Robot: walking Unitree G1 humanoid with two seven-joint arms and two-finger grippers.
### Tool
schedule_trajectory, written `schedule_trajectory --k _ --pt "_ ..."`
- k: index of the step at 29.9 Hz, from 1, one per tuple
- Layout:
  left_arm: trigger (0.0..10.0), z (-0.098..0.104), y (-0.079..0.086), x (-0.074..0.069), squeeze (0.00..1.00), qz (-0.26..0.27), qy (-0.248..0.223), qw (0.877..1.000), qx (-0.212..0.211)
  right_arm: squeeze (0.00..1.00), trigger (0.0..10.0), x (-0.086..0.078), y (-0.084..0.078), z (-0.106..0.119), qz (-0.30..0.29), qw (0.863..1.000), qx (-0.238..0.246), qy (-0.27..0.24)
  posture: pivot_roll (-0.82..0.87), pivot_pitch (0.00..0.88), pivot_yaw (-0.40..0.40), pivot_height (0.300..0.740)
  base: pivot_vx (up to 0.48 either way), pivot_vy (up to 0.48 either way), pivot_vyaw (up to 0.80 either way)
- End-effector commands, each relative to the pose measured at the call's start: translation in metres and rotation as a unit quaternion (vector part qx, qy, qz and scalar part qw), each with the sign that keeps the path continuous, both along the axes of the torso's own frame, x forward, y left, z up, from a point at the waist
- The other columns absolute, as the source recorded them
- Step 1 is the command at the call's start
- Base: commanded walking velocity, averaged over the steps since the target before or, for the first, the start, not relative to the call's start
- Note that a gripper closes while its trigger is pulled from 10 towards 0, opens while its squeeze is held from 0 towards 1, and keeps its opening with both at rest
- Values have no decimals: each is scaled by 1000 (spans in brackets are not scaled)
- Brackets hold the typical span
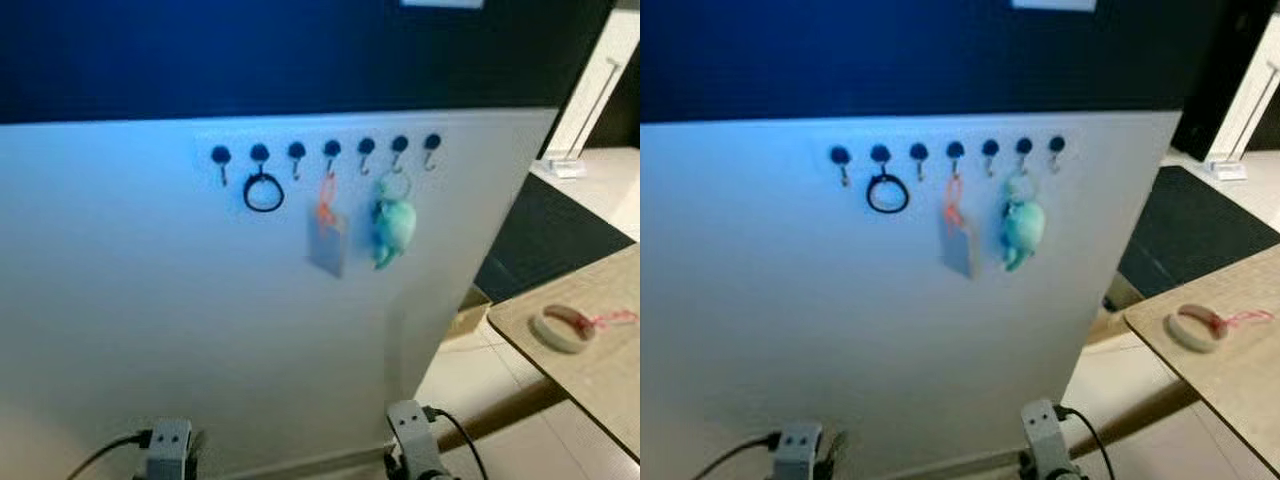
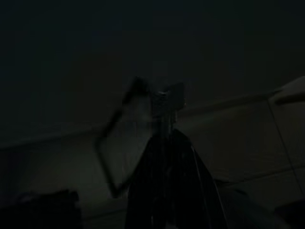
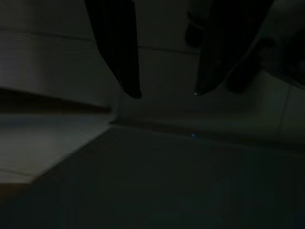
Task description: Hang keys on a hook
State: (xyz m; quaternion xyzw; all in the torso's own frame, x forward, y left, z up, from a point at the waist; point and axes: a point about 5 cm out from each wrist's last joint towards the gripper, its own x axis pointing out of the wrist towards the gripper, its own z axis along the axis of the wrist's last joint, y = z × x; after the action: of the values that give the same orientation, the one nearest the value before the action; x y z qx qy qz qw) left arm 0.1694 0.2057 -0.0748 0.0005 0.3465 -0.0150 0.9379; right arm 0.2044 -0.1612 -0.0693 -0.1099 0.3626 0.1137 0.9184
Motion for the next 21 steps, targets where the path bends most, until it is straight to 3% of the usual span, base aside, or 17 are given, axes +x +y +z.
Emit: schedule_trajectory --k 1,9,18,21 --pt "10000 0 2 0 0 3 1 1000 9 0 10000 -3 -3 -2 -3 1000 -2 7 74 3 -33 740 0 0 800" --pt "10000 1 7 0 0 17 -4 999 27 0 10000 -3 -2 -2 -2 1000 -3 8 77 9 -30 740 0 0 800" --pt "10000 12 14 13 0 28 -46 998 37 0 10000 -3 2 -2 -6 1000 4 4 77 0 -22 740 0 0 800" --pt "10000 12 10 14 0 21 -50 998 32 0 10000 -1 0 0 -38 999 18 -1 74 0 -19 740 0 0 0"
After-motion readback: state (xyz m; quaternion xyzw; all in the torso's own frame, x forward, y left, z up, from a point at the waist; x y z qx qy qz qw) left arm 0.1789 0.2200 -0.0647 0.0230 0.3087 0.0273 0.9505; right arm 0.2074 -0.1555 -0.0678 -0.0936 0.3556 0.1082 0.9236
